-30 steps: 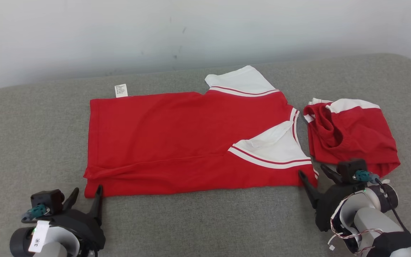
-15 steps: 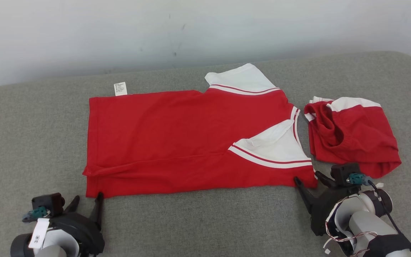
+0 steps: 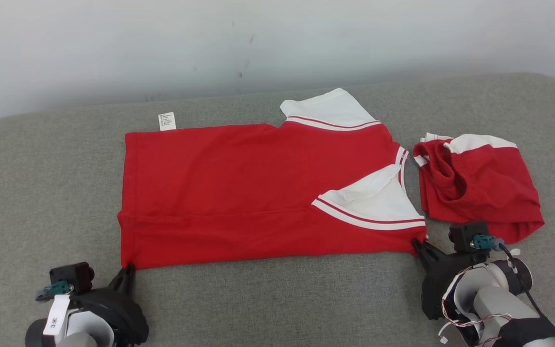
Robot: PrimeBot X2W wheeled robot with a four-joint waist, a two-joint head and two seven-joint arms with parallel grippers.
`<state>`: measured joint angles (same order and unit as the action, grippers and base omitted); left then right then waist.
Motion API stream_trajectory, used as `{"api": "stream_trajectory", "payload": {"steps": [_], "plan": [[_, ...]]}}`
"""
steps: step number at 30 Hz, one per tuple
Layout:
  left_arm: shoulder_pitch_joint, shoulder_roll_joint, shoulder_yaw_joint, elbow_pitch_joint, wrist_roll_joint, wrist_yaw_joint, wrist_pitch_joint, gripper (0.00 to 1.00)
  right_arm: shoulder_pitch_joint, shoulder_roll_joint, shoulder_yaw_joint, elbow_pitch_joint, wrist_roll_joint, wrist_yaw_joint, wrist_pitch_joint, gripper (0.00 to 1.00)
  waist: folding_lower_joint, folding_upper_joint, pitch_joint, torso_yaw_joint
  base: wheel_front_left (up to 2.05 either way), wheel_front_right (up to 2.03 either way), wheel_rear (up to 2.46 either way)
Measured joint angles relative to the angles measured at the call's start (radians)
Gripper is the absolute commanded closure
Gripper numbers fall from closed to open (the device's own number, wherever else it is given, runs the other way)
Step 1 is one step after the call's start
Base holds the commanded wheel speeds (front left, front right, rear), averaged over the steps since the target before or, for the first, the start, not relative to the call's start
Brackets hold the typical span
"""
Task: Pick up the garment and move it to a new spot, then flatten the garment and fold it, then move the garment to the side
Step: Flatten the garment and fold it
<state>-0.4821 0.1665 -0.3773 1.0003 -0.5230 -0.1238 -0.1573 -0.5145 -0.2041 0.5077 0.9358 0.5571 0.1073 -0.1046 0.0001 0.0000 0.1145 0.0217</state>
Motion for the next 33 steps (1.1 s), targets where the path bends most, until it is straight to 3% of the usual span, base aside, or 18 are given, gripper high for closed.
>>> {"api": "stream_trajectory", "payload": {"steps": [15,33], "plan": [[0.06,-0.01,-0.026,0.027,-0.003,-0.001,-0.031,1.0,0.086,-0.022,-0.026,-0.001,0.05,0.008,-0.02,1.0,0.0,0.0,-0.086,0.019,0.0,0.0,0.0],[0.216,0.013,-0.052,-0.009,-0.004,-0.009,-0.055,1.0,0.317,-0.053,-0.034,-0.135,0.114,0.016,-0.035,1.0,-0.0001,0.0,-0.176,0.021,0.0,0.0,0.0]]}}
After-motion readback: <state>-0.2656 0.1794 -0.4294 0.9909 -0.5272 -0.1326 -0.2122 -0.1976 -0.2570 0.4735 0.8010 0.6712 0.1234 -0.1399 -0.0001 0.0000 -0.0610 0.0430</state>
